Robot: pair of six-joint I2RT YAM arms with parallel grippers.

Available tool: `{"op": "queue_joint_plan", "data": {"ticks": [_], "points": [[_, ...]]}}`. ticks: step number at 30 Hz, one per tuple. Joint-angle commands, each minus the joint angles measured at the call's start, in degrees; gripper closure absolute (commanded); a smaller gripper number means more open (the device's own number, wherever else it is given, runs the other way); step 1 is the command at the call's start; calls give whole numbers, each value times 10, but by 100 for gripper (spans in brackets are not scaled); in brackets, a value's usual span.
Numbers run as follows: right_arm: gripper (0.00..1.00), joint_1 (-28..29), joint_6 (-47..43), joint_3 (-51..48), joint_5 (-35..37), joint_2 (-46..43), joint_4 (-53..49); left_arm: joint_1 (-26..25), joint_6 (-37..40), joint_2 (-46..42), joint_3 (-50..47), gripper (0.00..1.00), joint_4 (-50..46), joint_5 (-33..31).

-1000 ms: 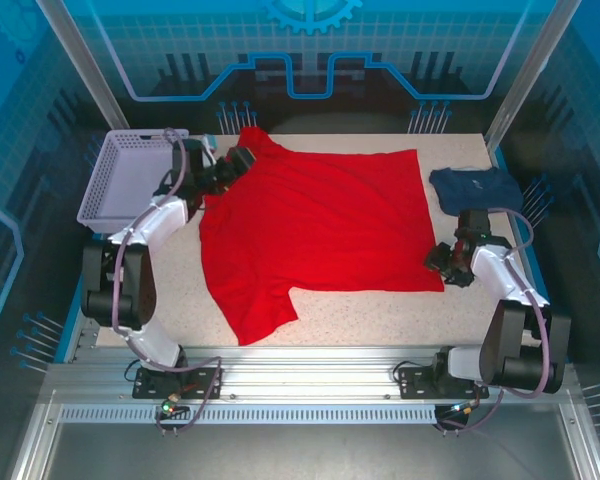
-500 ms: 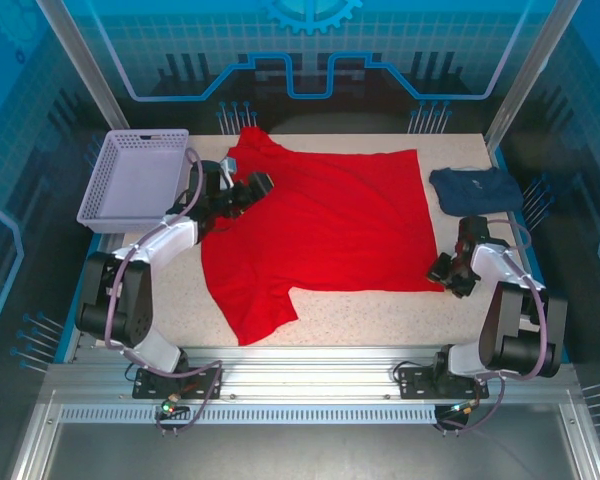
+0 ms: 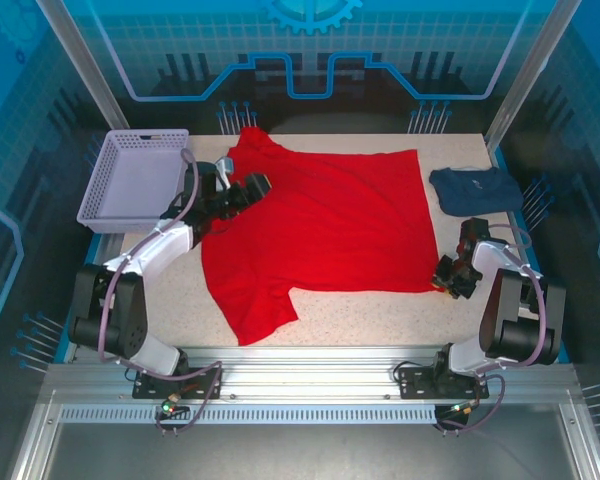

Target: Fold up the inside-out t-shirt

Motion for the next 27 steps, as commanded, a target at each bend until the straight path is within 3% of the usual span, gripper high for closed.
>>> {"op": "queue_joint_plan", "data": {"ticks": [1,10,15,21,27], "points": [[78,-2,-2,4,-17,11,13,-3,22,-33,-23,12,-29,-17],[89,1,-7,-2,-19,4,37,-41,48,-149,-117,13,-187,-120],[92,4,-11,-5,-17,-1,45,-115,-6,-254,-195,20,-326,-206],[92,4,-12,-9,-21,-14,48,-222,-103,-336,-244,35,-483,-237],[92,4,-13,-12,-25,-20,49,-326,-183,-373,-269,49,-550,-220]]}}
